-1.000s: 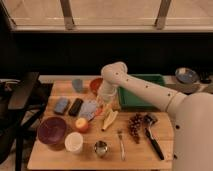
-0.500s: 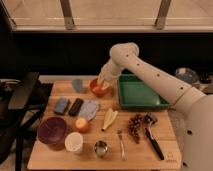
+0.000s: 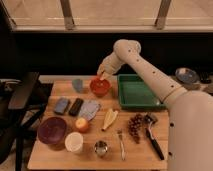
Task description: Place pepper in red bowl
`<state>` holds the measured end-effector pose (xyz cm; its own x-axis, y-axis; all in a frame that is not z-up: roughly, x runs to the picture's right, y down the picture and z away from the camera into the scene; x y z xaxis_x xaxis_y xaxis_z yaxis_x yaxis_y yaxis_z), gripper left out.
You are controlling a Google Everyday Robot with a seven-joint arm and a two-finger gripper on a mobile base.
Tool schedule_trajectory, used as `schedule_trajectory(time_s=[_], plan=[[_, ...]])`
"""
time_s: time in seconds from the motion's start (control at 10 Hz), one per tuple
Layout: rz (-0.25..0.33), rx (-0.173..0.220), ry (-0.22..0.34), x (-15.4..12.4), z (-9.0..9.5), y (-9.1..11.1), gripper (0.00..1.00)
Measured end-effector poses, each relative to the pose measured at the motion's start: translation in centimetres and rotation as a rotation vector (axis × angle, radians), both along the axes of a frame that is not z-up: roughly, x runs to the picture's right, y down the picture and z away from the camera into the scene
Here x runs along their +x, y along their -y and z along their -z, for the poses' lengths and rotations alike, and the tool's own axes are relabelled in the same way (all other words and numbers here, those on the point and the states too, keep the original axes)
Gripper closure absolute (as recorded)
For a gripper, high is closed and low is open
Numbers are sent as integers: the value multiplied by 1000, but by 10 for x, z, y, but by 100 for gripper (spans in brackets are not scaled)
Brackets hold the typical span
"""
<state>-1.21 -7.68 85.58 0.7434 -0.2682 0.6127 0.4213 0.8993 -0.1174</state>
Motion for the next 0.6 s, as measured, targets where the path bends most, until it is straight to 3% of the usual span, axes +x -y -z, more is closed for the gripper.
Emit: schedule_trajectory(time_s=[0.3,0.6], plan=[[-71,-42,32,4,-42,-26,61],[-89,-64,61,-2,-55,-35,31]])
